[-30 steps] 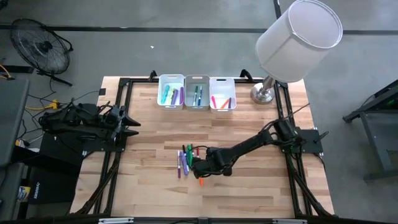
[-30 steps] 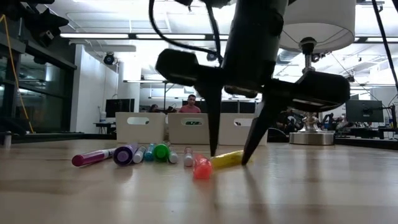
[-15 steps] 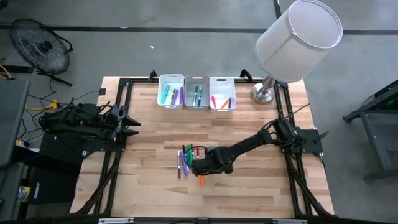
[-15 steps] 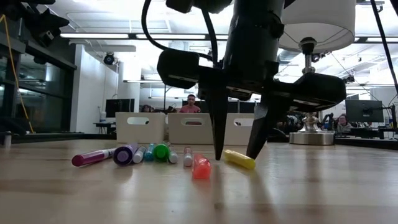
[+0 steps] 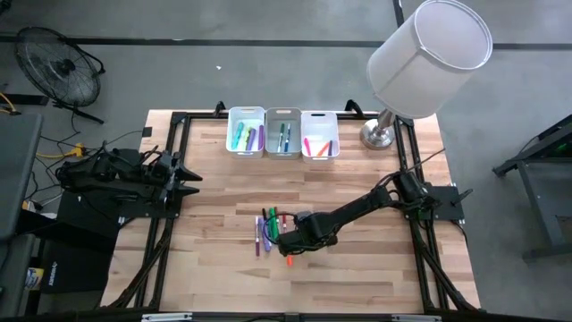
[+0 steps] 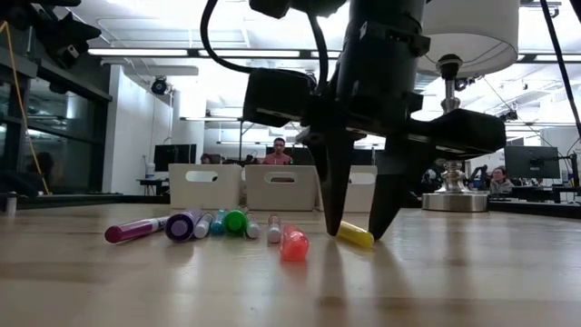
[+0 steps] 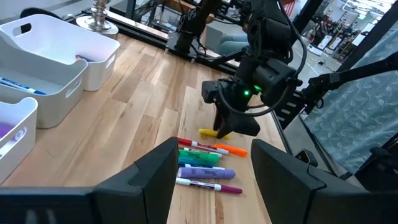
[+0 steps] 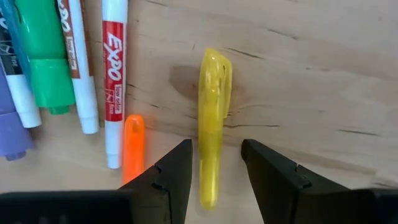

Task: Pick & Place Markers
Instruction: Put the yellow pen into the right white bin

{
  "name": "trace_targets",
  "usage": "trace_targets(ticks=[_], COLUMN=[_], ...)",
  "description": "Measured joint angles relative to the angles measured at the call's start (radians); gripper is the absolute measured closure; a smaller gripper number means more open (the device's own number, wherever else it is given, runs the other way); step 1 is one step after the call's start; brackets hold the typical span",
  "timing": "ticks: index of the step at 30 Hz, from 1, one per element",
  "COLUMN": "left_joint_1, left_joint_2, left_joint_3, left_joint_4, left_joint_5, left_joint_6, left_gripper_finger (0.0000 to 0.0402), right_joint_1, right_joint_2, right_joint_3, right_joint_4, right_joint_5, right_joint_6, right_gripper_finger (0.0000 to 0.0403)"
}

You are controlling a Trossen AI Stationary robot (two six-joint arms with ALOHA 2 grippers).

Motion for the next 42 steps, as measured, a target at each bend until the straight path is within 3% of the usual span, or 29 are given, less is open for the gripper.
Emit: trace_targets(ticks=[8, 21, 37, 42], left_joint_1=[0.000, 0.000, 0.000, 0.000], left_joint_2=[0.000, 0.000, 0.000, 0.000], left_joint_3=[0.000, 0.000, 0.000, 0.000], left_joint_4=[0.000, 0.000, 0.000, 0.000], left_joint_5=[0.000, -0.001, 0.000, 0.000], left_joint_6=[0.000, 0.000, -0.001, -0.001], left_gripper_finger=[0.0200, 0.0200, 0.0200, 0.0200], right_joint_1=[0.000, 0.014, 0.018, 0.012], right_joint_2=[0.000, 0.000, -0.035, -0.079], right_joint_3=[0.000, -0.003, -0.007, -0.010], right_joint_4=[-0.021, -0.028, -0.009, -0.049], right_joint_5=[0.010, 0.018, 0.048, 0.137], right_joint_6=[-0.107, -0.159, -0.149, -0.134], right_gripper_finger=[0.0290, 0.0378, 0.0379, 0.0379])
